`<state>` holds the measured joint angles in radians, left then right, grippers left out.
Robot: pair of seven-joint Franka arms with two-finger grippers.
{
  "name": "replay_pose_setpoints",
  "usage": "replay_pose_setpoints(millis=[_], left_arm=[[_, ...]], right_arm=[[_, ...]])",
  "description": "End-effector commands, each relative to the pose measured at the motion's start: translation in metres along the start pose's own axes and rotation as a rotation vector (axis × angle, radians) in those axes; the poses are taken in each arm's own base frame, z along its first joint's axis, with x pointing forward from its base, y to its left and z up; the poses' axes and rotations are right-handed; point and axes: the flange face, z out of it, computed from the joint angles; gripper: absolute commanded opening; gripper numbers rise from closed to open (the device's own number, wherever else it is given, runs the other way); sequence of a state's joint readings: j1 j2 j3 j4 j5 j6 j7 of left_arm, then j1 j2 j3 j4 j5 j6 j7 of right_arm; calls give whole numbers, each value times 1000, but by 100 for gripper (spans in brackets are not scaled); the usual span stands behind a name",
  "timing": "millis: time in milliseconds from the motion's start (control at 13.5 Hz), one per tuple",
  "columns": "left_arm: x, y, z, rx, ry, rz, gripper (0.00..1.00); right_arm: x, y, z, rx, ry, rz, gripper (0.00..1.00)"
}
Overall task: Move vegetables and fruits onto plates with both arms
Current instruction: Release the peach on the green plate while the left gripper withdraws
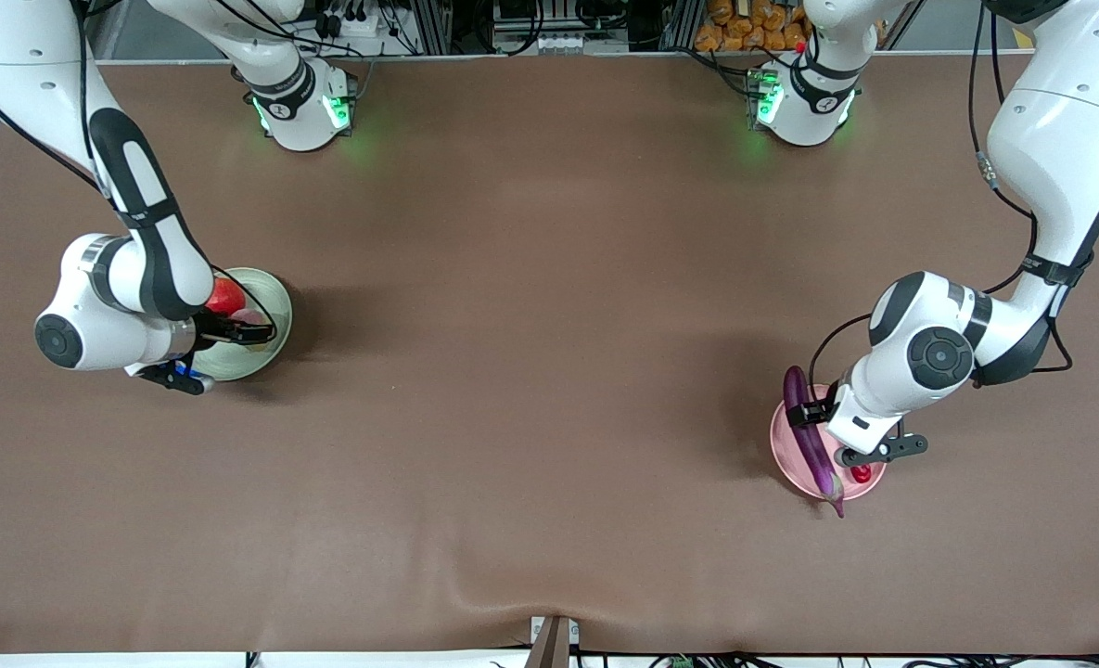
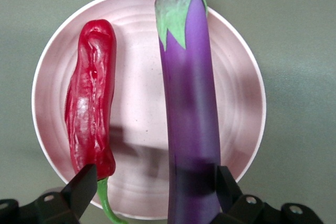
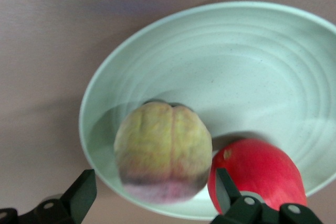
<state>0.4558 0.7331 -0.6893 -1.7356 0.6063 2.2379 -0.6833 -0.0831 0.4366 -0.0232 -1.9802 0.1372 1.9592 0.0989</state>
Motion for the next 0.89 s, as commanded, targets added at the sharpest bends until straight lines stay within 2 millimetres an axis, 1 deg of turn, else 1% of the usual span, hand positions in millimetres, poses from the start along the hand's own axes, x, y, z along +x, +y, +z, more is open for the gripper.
replay_pose_setpoints(millis=[0,148,222,296,370,519,593,667,741,815], left_arm=[[0,-3,-12,25,19,14,100],[1,0,-34,41,33,16,100],[-1,4,-50,57,34,24,100],[0,4,-71,73,52,22,100],[0,2,-97,95,84,20,100],[0,1,-158,122,165,2,100],[-1,-1,-193,151,195,-13,100],[0,-5,-219,172,184,-18,100],[2,-10,-244,157,142,-7,100],[4,-19,-271,111,90,-6,100]], right_arm=[[-8,-23,-90,27,-18,-34,100],[-19,-48,-147,56,-16,-75,100],[-23,-57,-170,58,14,-92,100],[-25,-64,-190,61,55,-112,100],[-31,-75,-217,66,107,-145,100],[-64,-103,-281,28,152,-222,100],[-72,-99,-303,31,183,-233,100],[-79,-96,-311,33,181,-250,100],[-91,-100,-319,18,175,-271,100],[-116,-110,-336,14,186,-304,100]])
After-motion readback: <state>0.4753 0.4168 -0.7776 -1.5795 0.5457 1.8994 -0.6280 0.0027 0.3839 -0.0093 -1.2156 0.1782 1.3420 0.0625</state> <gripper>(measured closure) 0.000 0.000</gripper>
